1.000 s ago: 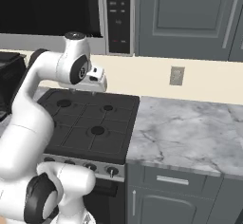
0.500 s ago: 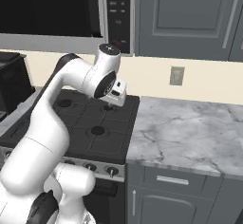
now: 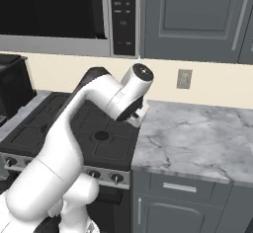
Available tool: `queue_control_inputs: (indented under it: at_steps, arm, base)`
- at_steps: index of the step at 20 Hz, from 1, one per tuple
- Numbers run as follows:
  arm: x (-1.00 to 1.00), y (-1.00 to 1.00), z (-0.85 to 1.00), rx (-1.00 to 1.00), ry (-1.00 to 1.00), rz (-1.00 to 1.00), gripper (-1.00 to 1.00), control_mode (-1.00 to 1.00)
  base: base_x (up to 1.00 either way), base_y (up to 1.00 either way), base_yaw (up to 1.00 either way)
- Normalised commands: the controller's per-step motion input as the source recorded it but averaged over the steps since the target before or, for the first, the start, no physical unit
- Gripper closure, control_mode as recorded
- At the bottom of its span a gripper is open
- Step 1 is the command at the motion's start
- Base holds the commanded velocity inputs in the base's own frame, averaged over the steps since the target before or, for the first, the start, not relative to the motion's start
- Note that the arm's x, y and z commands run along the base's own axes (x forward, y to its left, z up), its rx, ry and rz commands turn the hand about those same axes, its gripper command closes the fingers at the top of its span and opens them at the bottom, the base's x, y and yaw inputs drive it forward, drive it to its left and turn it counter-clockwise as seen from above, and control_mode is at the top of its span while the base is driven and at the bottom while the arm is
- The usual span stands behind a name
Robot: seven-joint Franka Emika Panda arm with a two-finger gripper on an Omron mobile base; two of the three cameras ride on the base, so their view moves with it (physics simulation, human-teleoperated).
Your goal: Take the pizza cutter from the drawer on the right and place it on the dining counter for cutting.
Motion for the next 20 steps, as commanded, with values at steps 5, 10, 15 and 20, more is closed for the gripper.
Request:
queue_control_inputs:
  at_steps: [5, 10, 15, 20]
  arm:
    - [-0.43, -0.38, -0.3, 0.17, -0.01, -0.21, -1.0, -1.0]
    - [-0.38, -0.51, -0.31, 0.21, 0.0, -0.24, -1.0, -1.0]
    - [-0.38, -0.62, -0.49, 0.22, 0.0, -0.27, -1.0, -1.0]
    - [-0.28, -0.57, -0.62, 0.22, 0.0, -0.28, -1.0, -1.0]
  base:
    - [0.0, 0.0, 0.0]
    - [0.0, 0.0, 0.0]
    - [0.0, 0.0, 0.0]
    - [0.0, 0.0, 0.0]
